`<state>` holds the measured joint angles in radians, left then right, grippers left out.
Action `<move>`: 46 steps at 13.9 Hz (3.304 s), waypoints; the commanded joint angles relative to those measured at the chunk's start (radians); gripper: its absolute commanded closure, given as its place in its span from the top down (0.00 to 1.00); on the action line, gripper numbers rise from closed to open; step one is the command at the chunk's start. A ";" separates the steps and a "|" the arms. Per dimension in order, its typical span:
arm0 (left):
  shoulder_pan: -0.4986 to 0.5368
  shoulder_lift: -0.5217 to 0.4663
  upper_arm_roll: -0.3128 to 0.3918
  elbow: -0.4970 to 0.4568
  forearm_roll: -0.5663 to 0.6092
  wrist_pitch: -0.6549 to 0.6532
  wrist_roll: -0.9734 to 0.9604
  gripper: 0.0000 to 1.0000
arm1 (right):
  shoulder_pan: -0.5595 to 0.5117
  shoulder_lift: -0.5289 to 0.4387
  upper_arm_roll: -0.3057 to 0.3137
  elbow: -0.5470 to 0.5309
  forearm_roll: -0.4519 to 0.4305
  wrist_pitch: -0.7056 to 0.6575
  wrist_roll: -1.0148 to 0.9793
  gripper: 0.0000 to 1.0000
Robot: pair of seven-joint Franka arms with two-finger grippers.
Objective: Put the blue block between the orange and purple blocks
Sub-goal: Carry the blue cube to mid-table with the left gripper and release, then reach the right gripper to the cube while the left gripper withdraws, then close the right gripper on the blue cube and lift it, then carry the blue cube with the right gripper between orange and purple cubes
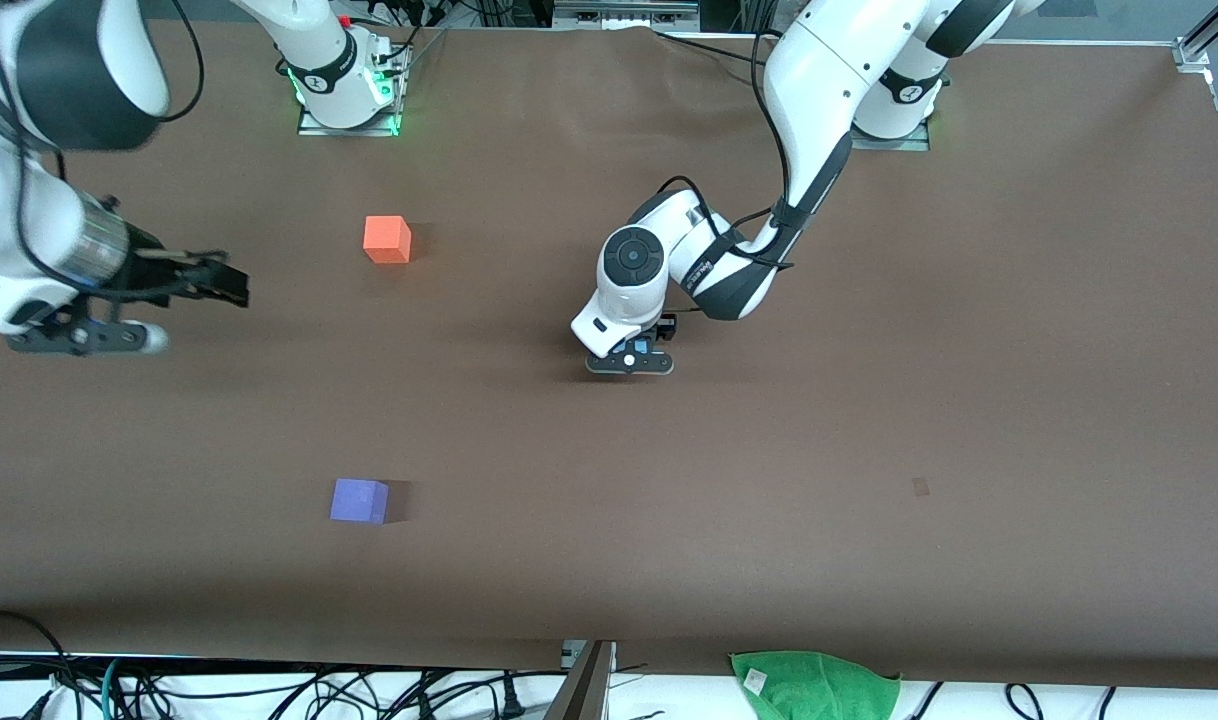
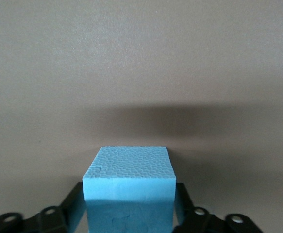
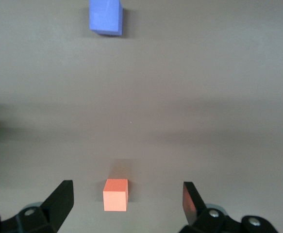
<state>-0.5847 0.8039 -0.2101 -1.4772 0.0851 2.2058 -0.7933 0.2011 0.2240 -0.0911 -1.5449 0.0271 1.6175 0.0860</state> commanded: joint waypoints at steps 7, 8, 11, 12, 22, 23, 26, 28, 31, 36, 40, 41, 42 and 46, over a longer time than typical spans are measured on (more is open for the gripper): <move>0.195 -0.417 -0.003 0.025 0.007 -0.524 0.173 1.00 | 0.085 0.071 0.002 0.019 0.046 0.030 0.023 0.99; 0.247 -0.464 -0.003 0.023 0.007 -0.561 0.248 1.00 | 0.113 0.092 0.004 0.025 0.053 0.032 0.050 0.99; 0.394 -0.578 -0.003 0.025 0.007 -0.668 0.480 1.00 | 0.210 0.156 0.022 0.037 0.155 0.123 0.230 0.99; 0.437 -0.609 -0.002 0.025 0.007 -0.699 0.531 1.00 | 0.254 0.188 0.022 0.042 0.189 0.195 0.300 0.99; 0.586 -0.871 0.144 -0.302 -0.102 -0.497 0.750 1.00 | 0.627 0.609 0.013 0.232 0.039 0.662 0.865 0.99; 0.579 -0.882 0.149 -0.319 -0.107 -0.498 0.769 1.00 | 0.645 0.624 0.013 0.230 0.018 0.698 0.889 0.99; 0.575 -0.853 0.150 -0.278 -0.090 -0.553 0.775 1.00 | 0.670 0.635 0.013 0.218 -0.026 0.705 0.919 1.00; 0.576 -0.844 0.146 -0.265 -0.088 -0.574 0.767 1.00 | 0.687 0.643 0.013 0.194 -0.029 0.705 0.945 0.99; 0.577 -0.842 0.143 -0.262 -0.088 -0.574 0.766 1.00 | 0.710 0.641 0.010 0.157 -0.032 0.703 0.986 0.99; 0.572 -0.842 0.141 -0.259 -0.088 -0.580 0.764 1.00 | 0.719 0.634 0.008 0.132 -0.038 0.700 1.012 0.55; 0.572 -0.842 0.140 -0.258 -0.088 -0.591 0.766 1.00 | 0.707 0.583 -0.028 0.114 -0.032 0.659 0.934 0.05; 0.571 -0.842 0.140 -0.258 -0.088 -0.591 0.764 1.00 | 0.693 0.554 -0.048 0.112 -0.023 0.594 0.872 0.05; 0.571 -0.842 0.140 -0.258 -0.088 -0.591 0.764 1.00 | 0.664 0.519 -0.053 0.109 -0.016 0.529 0.794 0.05; 0.569 -0.842 0.126 -0.258 -0.088 -0.591 0.763 1.00 | 0.482 0.257 -0.056 -0.175 -0.009 0.507 0.476 0.05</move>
<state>-0.0098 -0.0415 -0.0827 -1.7523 -0.0030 1.6329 -0.0472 0.7826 0.6761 -0.1645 -1.4738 0.0082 2.1052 0.7236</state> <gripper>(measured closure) 0.000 0.432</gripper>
